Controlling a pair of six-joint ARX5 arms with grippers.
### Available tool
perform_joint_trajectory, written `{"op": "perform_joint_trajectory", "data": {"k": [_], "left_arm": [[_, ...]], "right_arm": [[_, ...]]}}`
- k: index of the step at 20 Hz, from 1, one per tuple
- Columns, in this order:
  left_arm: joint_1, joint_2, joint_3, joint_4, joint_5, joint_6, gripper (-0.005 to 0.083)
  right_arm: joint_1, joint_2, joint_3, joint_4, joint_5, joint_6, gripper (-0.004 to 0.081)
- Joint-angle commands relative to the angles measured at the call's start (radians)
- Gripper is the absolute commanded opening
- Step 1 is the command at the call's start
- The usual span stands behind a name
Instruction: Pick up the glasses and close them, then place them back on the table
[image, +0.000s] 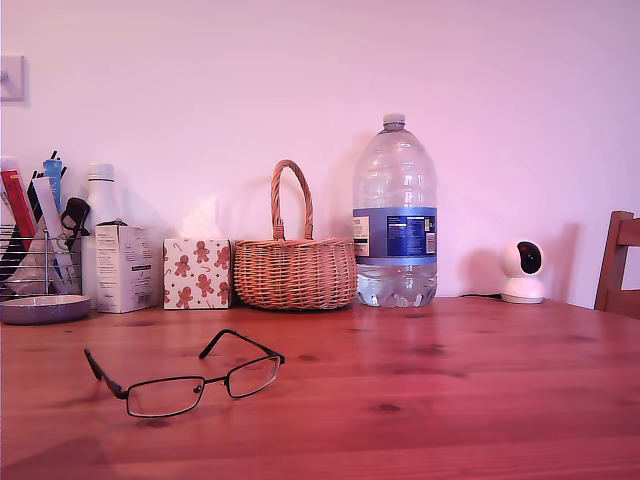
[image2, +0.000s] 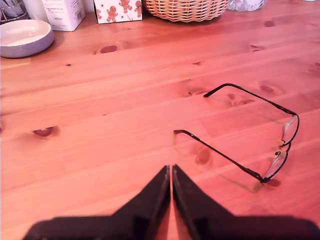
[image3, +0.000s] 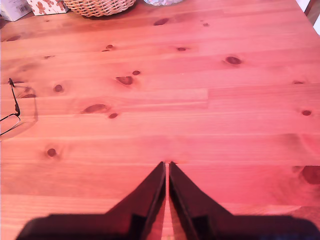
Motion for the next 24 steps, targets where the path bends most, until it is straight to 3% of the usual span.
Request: {"op": "perform_joint_trajectory", "data": {"k": [1, 8, 11, 16, 21, 24], "left_arm": [[0.002, -0.002, -0.014, 0.055, 0.058, -0.021, -0.0019], [0.002, -0.002, -0.014, 0.075, 0.061, -0.023, -0.0019], [0.002, -0.002, -0.014, 0.185, 0.151, -0.104, -0.0019], [-0.029, 0.023, 0.013, 0.232, 0.3, -0.099, -0.0019], [-0.126, 0.216, 0.163, 0.138, 0.352, 0.016, -0.0019], [-0.208, 0.401, 0.267, 0.086, 0.46, 0.043, -0.0019]], "right_arm": [[0.005, 0.004, -0.01, 0.274, 0.045, -0.049, -0.0008], [0.005, 0.004, -0.01, 0.283, 0.043, -0.048, -0.0008], [0.005, 0.004, -0.01, 0.307, -0.029, 0.016, -0.0008], [0.02, 0.021, -0.01, 0.317, -0.136, 0.074, -0.001], [0.11, 0.12, -0.01, 0.319, -0.179, 0.121, -0.001], [0.172, 0.2, -0.01, 0.346, -0.185, 0.166, -0.001]]}}
